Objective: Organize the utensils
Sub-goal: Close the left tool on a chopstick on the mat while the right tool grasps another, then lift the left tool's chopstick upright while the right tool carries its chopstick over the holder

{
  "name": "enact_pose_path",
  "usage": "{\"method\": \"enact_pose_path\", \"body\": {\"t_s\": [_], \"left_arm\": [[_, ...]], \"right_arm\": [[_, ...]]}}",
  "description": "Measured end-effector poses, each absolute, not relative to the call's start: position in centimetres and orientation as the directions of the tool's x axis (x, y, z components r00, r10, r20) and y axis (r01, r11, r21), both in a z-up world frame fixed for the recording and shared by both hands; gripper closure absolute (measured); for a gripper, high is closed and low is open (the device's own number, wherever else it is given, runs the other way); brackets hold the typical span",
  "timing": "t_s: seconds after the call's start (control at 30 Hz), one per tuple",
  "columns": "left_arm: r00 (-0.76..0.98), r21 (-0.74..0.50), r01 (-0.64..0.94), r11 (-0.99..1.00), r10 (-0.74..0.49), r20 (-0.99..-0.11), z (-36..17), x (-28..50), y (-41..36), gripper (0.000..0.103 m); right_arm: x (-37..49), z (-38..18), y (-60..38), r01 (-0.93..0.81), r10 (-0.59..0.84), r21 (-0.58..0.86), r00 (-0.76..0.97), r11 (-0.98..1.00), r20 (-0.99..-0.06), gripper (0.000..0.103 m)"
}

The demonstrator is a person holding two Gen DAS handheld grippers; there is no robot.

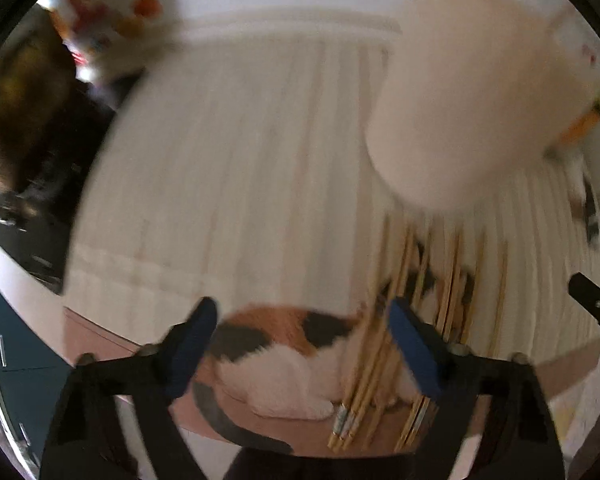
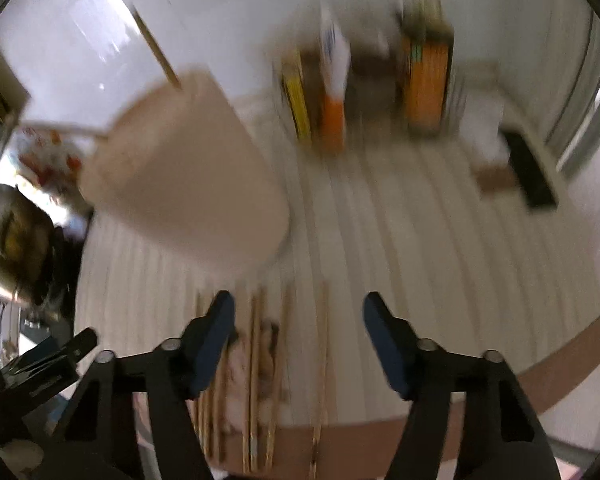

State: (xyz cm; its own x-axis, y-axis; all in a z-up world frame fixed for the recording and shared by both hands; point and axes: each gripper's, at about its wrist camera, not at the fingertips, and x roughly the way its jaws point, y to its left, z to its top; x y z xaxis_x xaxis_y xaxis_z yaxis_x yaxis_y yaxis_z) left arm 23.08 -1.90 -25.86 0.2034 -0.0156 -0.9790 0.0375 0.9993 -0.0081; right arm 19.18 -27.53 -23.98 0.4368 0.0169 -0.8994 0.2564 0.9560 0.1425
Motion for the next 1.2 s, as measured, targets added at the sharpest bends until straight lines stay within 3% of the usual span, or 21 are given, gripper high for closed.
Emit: {"method": "enact_pose_path", "body": {"t_s": [0.07, 0.1, 0.13, 0.33, 0.43, 0.57, 0.8, 0.9, 0.97, 1.2], "left_arm": [[0.144, -0.022, 0.068, 0.997, -0.032, -0.989, -28.1, 23.0, -2.7, 0.041], [0.127, -0.029, 0.078, 0.997, -0.038, -0.991, -28.8, 22.9, -3.2, 0.048], [0.111, -0.034, 0.09, 0.995, -0.044, -0.993, -29.5, 22.9, -3.6, 0.048], [0.041, -0.018, 0.168, 0.986, -0.025, -0.999, -32.9, 23.6, -5.5, 0.052], [0.044, -0.008, 0.189, 0.982, -0.017, -0.999, -33.5, 23.9, -6.1, 0.065], [0.063, -0.002, 0.207, 0.978, -0.015, -0.998, -33.2, 24.2, -6.3, 0.096], [0.034, -0.016, 0.049, 0.999, -0.018, -0.999, -33.1, 23.6, -1.8, 0.098], [0.005, -0.058, -0.023, 0.998, -0.058, -0.998, -33.1, 22.7, 0.1, 0.098], [-0.009, -0.078, -0.035, 0.996, -0.078, -0.997, -33.2, 22.1, 1.0, 0.098], [0.01, -0.05, 0.019, 0.999, -0.05, -0.999, -33.1, 20.6, 0.3, 0.098]], "right_arm": [[18.7, -26.4, -27.8, 0.269, 0.034, 0.145, 0.377, 0.952, -0.926, 0.054], [18.3, -27.7, -28.0, 0.277, 0.049, 0.152, 0.346, 0.949, -0.937, 0.056], [18.1, -28.6, -28.2, 0.284, 0.054, 0.153, 0.327, 0.947, -0.944, 0.058], [17.0, -32.5, -29.0, 0.309, 0.05, 0.125, 0.239, 0.943, -0.97, 0.061], [16.8, -33.4, -29.2, 0.316, 0.063, 0.137, 0.233, 0.939, -0.971, 0.061], [17.1, -34.0, -29.1, 0.315, 0.067, 0.132, 0.21, 0.94, -0.975, 0.061], [18.1, -35.7, -29.0, 0.308, 0.041, 0.098, 0.185, 0.946, -0.982, 0.062], [18.6, -36.2, -28.4, 0.284, 0.017, 0.068, 0.177, 0.956, -0.984, 0.078], [18.8, -36.2, -27.9, 0.266, -0.036, 0.009, 0.165, 0.964, -0.986, 0.095], [18.2, -36.3, -26.4, 0.226, -0.061, -0.034, 0.114, 0.973, -0.992, 0.096]]}}
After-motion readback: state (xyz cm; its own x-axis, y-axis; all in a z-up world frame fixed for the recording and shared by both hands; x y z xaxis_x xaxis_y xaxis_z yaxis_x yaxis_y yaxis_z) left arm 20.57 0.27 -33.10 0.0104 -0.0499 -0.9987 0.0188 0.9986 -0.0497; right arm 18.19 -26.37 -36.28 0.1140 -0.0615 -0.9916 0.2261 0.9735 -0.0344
